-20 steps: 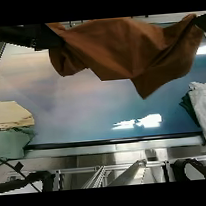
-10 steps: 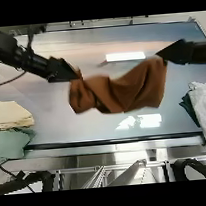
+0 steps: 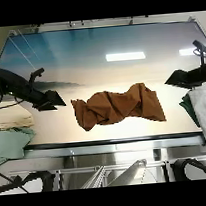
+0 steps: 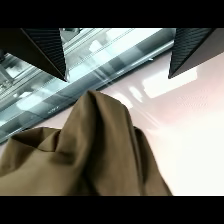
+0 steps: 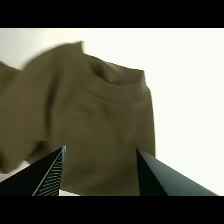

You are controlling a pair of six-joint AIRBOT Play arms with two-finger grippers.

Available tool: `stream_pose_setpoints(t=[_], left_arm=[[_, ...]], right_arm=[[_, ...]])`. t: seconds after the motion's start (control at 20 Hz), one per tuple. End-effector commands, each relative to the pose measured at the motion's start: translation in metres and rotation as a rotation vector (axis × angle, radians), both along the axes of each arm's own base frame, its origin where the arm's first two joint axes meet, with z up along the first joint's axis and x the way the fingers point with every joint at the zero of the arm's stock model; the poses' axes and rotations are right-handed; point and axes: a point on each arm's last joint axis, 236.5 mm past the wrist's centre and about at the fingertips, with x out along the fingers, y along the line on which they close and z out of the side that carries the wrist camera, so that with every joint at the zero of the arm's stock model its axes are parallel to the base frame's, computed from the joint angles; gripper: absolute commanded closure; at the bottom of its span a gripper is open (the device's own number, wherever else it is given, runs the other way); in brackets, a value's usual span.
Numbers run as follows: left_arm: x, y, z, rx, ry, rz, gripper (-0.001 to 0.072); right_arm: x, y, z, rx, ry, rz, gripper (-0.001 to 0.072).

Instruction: Fold the shirts.

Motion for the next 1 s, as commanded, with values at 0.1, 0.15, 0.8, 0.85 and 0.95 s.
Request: stream_pose_setpoints(t=[0.1, 0.15, 0.8, 0.85, 0.95], left_arm=[[-0.012, -0.022, -0.043, -0.169, 0.095, 0.131, 0.0014], [-0.017, -0.028, -0.054, -0.170, 0.131, 0.124, 0.0014], [-0.039, -0.133, -0.078, -0.215, 0.249, -0.155, 0.0682], [-0.037, -0.134, -0.057, -0.238, 0.227, -0.193, 0.0682], [-0.026, -0.130, -0.006, -0.281, 0.145, -0.249, 0.0682]], right_arm=[[-0.026, -0.017, -0.087, 0.034, 0.228, -0.102, 0.0195], [-0.030, -0.011, -0.100, 0.067, 0.269, -0.107, 0.0195], [-0.023, 0.089, -0.124, 0.297, 0.292, 0.094, 0.0695], [-0.016, 0.092, -0.107, 0.329, 0.241, 0.119, 0.0695], [0.002, 0.084, -0.054, 0.353, 0.094, 0.132, 0.0696]])
